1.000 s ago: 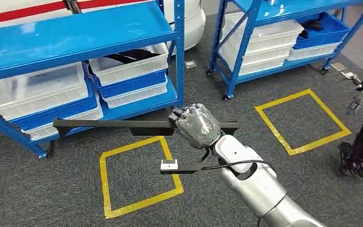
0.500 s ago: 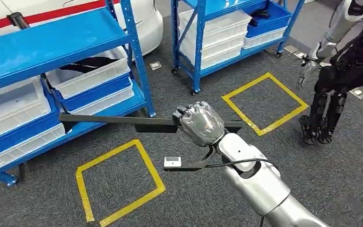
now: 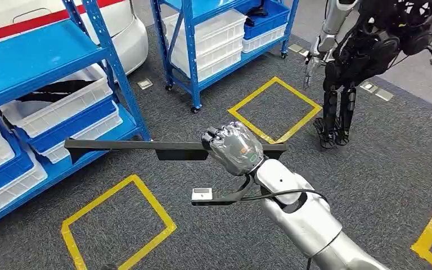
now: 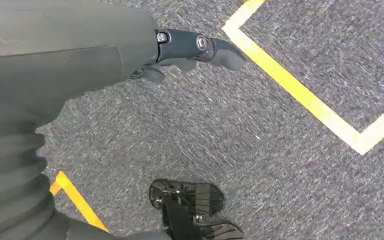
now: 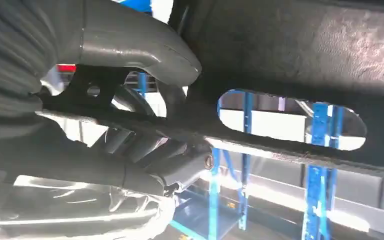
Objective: Take the parts from the cabinet and place them on the table.
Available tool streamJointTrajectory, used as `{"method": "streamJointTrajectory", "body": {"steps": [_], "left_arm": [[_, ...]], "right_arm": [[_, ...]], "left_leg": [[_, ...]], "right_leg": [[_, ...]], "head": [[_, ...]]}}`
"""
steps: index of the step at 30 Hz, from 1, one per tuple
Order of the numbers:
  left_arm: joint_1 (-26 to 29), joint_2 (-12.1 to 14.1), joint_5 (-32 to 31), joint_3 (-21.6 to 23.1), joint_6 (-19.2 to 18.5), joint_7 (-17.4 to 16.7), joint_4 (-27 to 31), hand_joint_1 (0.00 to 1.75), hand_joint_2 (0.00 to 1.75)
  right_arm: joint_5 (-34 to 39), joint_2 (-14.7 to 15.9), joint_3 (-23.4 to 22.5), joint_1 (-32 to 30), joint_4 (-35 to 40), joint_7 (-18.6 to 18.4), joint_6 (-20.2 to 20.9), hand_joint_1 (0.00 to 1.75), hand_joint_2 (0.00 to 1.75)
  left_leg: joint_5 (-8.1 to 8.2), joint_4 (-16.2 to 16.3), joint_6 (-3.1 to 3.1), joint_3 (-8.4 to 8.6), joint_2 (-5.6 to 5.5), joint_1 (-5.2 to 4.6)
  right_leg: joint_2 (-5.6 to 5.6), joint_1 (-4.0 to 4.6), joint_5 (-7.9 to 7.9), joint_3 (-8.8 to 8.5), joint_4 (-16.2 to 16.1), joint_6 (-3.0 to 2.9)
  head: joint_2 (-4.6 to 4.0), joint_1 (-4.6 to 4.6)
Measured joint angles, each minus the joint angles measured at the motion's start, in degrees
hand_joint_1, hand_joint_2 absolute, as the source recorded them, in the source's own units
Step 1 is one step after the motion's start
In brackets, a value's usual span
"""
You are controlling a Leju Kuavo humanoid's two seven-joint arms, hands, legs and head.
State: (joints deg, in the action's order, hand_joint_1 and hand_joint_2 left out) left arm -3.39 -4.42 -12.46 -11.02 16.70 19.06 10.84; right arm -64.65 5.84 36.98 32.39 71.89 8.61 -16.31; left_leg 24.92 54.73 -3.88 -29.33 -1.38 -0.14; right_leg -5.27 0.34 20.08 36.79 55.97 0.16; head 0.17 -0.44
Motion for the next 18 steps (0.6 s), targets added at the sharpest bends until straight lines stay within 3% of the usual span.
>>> {"method": "streamJointTrajectory", "body": {"steps": [1, 2, 4, 5, 8, 9, 10, 11, 12, 15, 16, 17, 18], "left_arm": [[0.08, -0.04, -0.07, -0.02, 0.00, -0.02, 0.00, 0.00, 1.75], [0.19, -0.09, -0.15, 0.00, 0.00, -0.09, 0.00, 0.00, 1.75], [0.26, -0.24, -0.17, 0.00, -0.04, -0.17, -0.02, 0.00, 1.75], [0.27, -0.31, -0.20, 0.00, -0.04, -0.22, -0.02, 0.00, 1.75], [0.24, -0.44, -0.26, 0.00, -0.09, -0.22, -0.02, 0.00, 1.75], [0.23, -0.48, -0.28, 0.00, -0.11, -0.22, -0.02, 0.00, 1.75], [0.20, -0.40, -0.31, 0.00, -0.11, -0.24, 0.00, 0.00, 1.75], [0.22, -0.37, -0.31, 0.00, -0.11, -0.26, 0.00, 0.00, 1.75], [0.21, -0.35, -0.33, 0.00, -0.11, -0.28, 0.00, 0.00, 1.75], [0.02, -0.44, -0.35, 0.00, -0.15, -0.72, 0.00, 0.00, 1.75], [-0.04, -0.44, -0.39, 0.00, -0.24, -0.74, 0.00, 0.00, 1.75], [0.02, -0.44, -0.39, 0.00, -0.24, -0.74, 0.00, 0.00, 1.75], [0.18, -0.48, -0.41, 0.00, -0.26, -0.81, -0.04, 0.00, 1.75]], "right_arm": [[-0.02, 0.04, 0.00, 0.37, 0.00, 0.00, 0.04, 1.75, 1.75], [-0.07, 0.02, 0.00, 0.42, 0.02, 0.00, 0.04, 1.75, 1.75], [-0.13, 0.04, 0.04, 0.08, 0.00, -0.02, 0.11, 1.75, 1.75], [-0.17, 0.11, 0.09, -0.08, -0.02, -0.02, 0.22, 1.75, 1.75], [-0.24, 0.15, 0.11, -0.18, -0.02, -0.02, 0.26, 1.75, 1.75], [-0.24, 0.13, 0.09, -0.12, 0.00, -0.02, 0.26, 1.75, 1.75], [-0.24, 0.11, 0.09, -0.02, 0.00, -0.02, 0.26, 1.75, 1.75], [-0.28, -0.09, 0.13, 0.14, 0.02, -0.02, 0.31, 1.75, 1.75], [-0.31, -0.09, 0.11, 0.07, 0.02, -0.04, 0.31, 1.75, 1.75], [-0.31, 0.09, 0.09, 0.05, 0.02, -0.07, 0.50, 1.75, 1.75], [-0.33, 0.07, 0.07, 0.03, 0.11, -0.07, 0.50, 1.75, 1.75], [-0.33, 0.02, 0.07, 0.12, 0.15, -0.09, 0.52, 1.75, 1.75], [-0.33, -0.13, 0.11, 0.13, 0.15, -0.09, 0.52, 1.75, 1.75]], "left_leg": [[-0.35, -0.30, -0.34, -0.19, 0.63, 0.15], [-0.54, -0.30, -0.24, -0.40, 1.53, 0.22], [-0.69, -0.26, 0.09, -0.94, 3.30, 0.24], [-0.79, -0.24, 0.30, -1.15, 4.11, 0.31], [-0.79, -0.09, 1.09, -1.37, 5.82, 0.69], [-0.62, 0.13, 1.54, -1.36, 6.55, 0.90], [-0.18, 0.84, 2.32, -1.44, 7.26, 0.58], [0.42, 1.38, 3.03, -1.77, 7.88, 0.48], [0.50, 1.43, 3.39, -1.71, 8.40, 0.42], [0.71, 1.54, 4.14, -1.31, 10.45, 1.21], [1.67, 2.38, 4.73, -1.53, 7.84, 1.79], [4.02, 5.13, 4.78, -2.50, 4.49, 1.93], [6.62, 9.37, 4.79, -4.28, 2.74, 1.86]], "right_leg": [[2.45, 0.20, 2.19, 1.73, 3.07, -0.49], [3.50, -0.07, 4.28, 3.77, 7.50, -0.60], [4.37, -0.81, 7.72, 7.91, 16.95, -0.07], [4.64, -1.25, 7.90, 8.29, 18.04, 0.54], [5.69, -2.25, 5.69, 3.81, 10.95, 2.38], [6.89, -2.63, 4.19, 0.31, 5.36, 3.20], [10.32, -2.82, 3.62, -2.80, 0.09, 3.45], [10.53, -2.06, 3.49, -3.15, 0.32, 2.89], [9.41, -2.41, 3.26, -2.62, 0.31, 2.03], [7.08, -2.17, 3.08, -2.31, 0.40, 0.73], [6.36, -2.54, 2.90, -2.33, 0.31, 0.43], [5.80, -2.50, 2.76, -2.27, 0.33, 0.12], [5.18, -2.32, 2.75, -2.25, 0.33, -0.19]], "head": [[0.00, 0.35], [0.00, 0.26], [0.00, 0.39], [0.00, 0.35], [0.00, 0.37], [0.00, 0.37], [0.00, 0.43], [0.00, 0.53], [0.00, 0.13], [0.00, 0.15], [0.00, 0.07], [0.00, 0.04], [0.00, -0.09]]}}
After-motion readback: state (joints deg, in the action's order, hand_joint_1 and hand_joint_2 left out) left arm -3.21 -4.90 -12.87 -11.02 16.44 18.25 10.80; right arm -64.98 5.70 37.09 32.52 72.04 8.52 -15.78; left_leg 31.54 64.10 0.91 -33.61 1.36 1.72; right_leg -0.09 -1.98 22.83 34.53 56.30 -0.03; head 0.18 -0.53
